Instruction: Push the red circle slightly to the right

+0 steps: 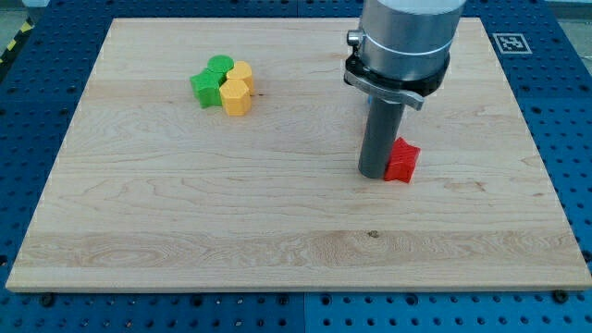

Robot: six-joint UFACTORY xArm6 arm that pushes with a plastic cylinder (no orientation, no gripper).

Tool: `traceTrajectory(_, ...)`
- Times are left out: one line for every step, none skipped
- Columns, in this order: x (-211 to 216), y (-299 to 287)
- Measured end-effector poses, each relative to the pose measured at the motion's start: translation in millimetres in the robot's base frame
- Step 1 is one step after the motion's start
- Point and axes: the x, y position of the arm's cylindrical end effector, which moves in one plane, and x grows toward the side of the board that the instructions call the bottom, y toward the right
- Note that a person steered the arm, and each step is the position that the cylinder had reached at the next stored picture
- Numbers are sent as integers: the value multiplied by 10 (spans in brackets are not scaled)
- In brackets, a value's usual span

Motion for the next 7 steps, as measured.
traceTrajectory(0,32)
traceTrajectory(-49,-157)
traceTrajectory(-251,-362)
traceTrajectory(-460,-454)
traceTrajectory(-601,-454)
traceTrajectory(-699,-454)
traceTrajectory(-711,-454)
